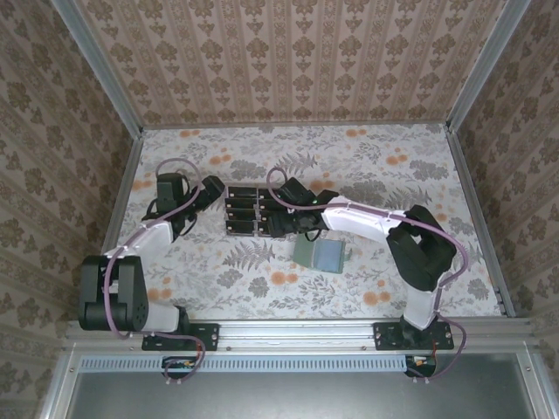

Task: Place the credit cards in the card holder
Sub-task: Move the storage box to the top-center of the table.

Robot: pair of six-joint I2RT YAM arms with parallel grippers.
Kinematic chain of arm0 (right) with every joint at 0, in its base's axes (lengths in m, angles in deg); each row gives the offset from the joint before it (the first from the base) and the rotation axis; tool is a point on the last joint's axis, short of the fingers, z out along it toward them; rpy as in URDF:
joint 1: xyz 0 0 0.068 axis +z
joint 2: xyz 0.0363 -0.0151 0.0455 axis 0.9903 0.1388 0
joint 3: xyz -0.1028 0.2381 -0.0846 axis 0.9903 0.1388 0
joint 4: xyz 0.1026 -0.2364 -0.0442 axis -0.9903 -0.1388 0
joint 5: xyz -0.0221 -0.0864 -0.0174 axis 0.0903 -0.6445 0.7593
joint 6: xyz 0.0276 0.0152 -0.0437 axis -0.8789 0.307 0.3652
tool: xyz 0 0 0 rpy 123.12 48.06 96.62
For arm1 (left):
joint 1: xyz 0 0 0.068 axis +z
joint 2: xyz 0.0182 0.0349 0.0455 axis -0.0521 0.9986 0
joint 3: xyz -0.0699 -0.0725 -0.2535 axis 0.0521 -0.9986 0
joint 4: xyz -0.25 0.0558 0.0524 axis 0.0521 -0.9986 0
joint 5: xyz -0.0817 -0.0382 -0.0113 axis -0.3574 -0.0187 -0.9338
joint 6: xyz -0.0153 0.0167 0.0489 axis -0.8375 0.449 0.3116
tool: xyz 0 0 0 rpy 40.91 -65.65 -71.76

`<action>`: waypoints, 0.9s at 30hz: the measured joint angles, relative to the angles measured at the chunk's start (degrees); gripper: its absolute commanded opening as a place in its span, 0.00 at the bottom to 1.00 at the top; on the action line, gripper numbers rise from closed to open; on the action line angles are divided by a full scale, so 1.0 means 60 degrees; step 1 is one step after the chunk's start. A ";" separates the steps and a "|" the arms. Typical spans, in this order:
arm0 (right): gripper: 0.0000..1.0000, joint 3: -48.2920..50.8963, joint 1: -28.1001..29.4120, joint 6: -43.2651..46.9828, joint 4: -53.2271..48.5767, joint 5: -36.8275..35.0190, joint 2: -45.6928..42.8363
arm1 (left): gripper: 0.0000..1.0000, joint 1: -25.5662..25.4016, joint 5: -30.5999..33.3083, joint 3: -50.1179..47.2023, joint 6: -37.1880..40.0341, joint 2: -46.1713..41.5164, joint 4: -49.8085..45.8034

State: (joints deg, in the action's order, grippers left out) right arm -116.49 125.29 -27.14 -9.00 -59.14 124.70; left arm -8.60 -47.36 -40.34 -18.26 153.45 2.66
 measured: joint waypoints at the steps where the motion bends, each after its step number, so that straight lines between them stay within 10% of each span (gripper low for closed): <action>1: 0.92 -0.0076 -0.0007 0.0025 0.0000 -0.0073 0.0102 | 1.00 -0.0011 -0.0062 0.0000 -0.0033 0.0109 0.0135; 27: 0.90 -0.0273 -0.1311 0.0095 0.0055 -0.0412 0.0313 | 1.00 -0.1559 0.0036 0.0142 -0.0900 0.1592 0.1971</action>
State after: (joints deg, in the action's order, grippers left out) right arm -118.13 117.42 -26.57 -8.67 -61.61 126.58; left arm -17.95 -47.14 -39.49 -23.66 163.00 14.49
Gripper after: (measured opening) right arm 0.905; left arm 0.997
